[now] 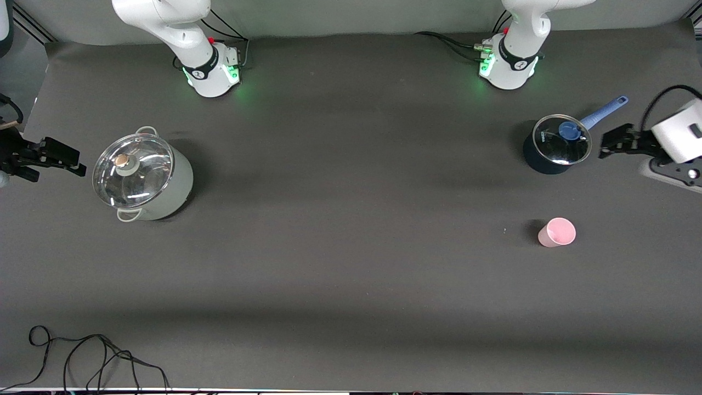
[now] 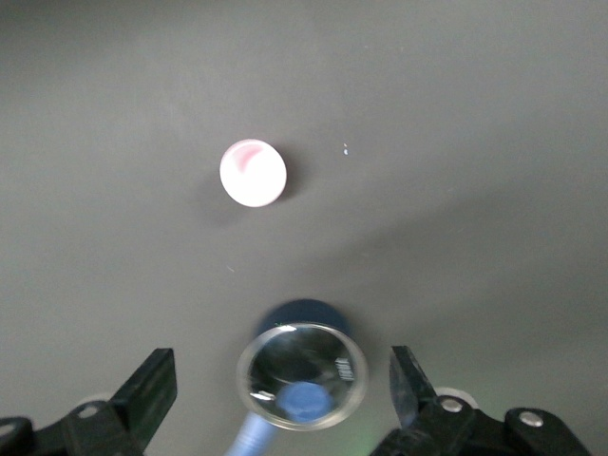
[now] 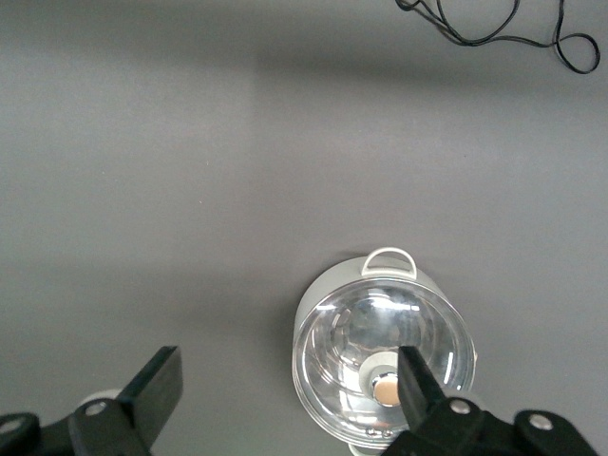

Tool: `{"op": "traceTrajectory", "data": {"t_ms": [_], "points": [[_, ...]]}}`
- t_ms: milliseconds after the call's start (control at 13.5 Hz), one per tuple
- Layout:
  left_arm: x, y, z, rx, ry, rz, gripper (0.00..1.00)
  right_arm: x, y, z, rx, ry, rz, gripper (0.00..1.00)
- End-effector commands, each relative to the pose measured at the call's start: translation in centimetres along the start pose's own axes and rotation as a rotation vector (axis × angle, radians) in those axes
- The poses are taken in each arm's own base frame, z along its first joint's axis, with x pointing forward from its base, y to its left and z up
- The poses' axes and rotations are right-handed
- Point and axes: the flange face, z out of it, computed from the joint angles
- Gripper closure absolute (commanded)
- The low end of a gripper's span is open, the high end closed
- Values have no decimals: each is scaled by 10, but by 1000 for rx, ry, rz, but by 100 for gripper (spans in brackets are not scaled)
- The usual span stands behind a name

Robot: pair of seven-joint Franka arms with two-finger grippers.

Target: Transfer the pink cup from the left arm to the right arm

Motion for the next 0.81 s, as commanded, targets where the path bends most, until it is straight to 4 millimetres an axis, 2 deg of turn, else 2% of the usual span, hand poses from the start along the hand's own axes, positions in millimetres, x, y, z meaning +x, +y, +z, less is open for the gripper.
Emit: {"op": "traceTrajectory", "data": {"t_ms": [0, 74, 296, 519, 741], "points": [[-1, -28, 6, 8, 36, 235, 1, 0, -2, -4, -12, 13, 18, 0], [-1, -35, 9, 5, 52, 305, 1, 2, -3, -4, -11, 20, 16, 0], [-10, -77, 26, -70, 173, 557, 1, 1, -2, -4, -10, 21, 19, 0], [-28, -133, 61, -186, 351, 732, 1, 2, -2, -4, -9, 28, 19, 0], [-47, -178, 102, -308, 532, 809, 1, 3, -1, -4, -10, 29, 21, 0]]}}
